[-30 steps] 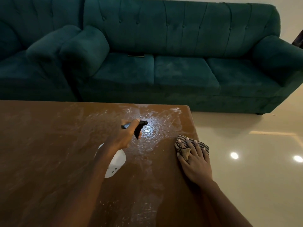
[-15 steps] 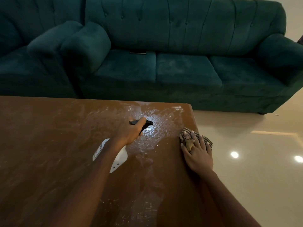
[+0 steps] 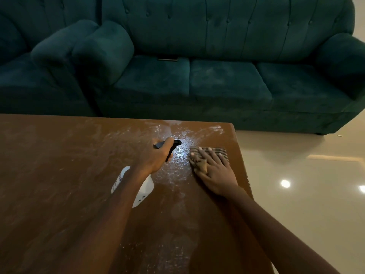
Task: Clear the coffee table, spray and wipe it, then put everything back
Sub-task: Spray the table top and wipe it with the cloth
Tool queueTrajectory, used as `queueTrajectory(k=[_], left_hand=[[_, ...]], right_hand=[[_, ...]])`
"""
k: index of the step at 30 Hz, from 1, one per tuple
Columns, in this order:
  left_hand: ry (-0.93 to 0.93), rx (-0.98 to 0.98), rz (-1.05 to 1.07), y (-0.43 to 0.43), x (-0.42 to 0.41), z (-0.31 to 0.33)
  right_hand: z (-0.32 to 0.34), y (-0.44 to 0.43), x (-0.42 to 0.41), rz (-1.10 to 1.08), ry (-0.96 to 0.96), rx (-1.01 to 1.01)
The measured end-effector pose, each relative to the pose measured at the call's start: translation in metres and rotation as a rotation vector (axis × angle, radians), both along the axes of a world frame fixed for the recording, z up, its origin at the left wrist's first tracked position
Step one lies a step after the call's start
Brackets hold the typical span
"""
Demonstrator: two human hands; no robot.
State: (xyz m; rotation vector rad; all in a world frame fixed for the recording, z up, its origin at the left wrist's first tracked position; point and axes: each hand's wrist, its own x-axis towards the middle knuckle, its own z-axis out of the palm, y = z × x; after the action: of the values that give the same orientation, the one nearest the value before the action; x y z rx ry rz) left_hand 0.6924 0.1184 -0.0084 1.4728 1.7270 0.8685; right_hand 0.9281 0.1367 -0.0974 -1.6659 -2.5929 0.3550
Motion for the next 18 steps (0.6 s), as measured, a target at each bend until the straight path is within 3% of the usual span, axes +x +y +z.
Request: queueTrajectory(k=[7,18], left_hand=[[0.073,-0.079,-0.072,0.028,0.013,0.005],[0.081,-0.057,-0.064,0.063,0.024,0.008]], right_hand=[[-0.004,-0.043,0.051,-0.343,-0.037,0.031],[-0.008,-0.038,0.049,-0.393,-0.014,0.018]])
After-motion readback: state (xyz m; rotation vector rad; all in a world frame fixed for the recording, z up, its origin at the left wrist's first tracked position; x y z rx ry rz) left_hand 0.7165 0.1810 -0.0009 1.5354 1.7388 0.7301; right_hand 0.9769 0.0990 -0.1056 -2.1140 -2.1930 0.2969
